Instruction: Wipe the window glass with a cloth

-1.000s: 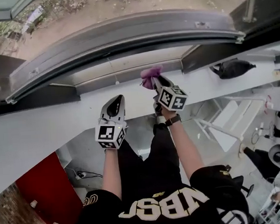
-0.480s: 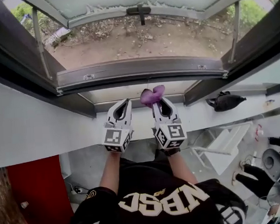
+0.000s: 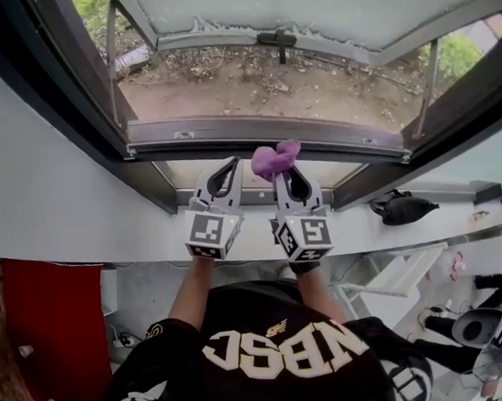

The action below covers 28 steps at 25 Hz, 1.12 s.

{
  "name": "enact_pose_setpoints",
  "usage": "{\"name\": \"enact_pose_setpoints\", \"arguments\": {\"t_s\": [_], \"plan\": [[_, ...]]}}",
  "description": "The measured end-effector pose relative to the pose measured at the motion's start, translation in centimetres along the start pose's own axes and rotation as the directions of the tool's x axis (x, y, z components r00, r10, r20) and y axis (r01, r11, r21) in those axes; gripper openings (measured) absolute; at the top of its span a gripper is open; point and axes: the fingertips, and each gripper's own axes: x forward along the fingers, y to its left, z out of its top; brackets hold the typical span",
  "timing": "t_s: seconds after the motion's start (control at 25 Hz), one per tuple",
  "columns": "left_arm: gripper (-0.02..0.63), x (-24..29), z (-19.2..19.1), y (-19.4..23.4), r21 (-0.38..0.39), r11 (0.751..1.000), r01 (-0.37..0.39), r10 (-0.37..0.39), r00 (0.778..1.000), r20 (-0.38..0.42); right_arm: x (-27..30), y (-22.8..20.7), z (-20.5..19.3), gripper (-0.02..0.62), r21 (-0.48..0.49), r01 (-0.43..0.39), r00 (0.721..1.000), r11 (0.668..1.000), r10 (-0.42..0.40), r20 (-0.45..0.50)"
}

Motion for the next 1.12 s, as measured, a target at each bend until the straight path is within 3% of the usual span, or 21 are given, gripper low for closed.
{"name": "enact_pose_setpoints", "arguments": {"t_s": [0.24,1.12], "plan": [[0.023,0.5,0.8,0.7,0.009,1.000,-0.020,0.020,0.999,0.027,0.8,0.3,0.3,0.086,-0.022,-0.010,1.000,1.000,0.010,0.007],[0.023,-1.2,-0.9,2.0,-0.017,0.998,-0.068,0.068,0.998,-0.010,0.6,0.7,-1.9,0.086,-0.002,-0.009,0.999,1.000,0.008,-0.046]]}}
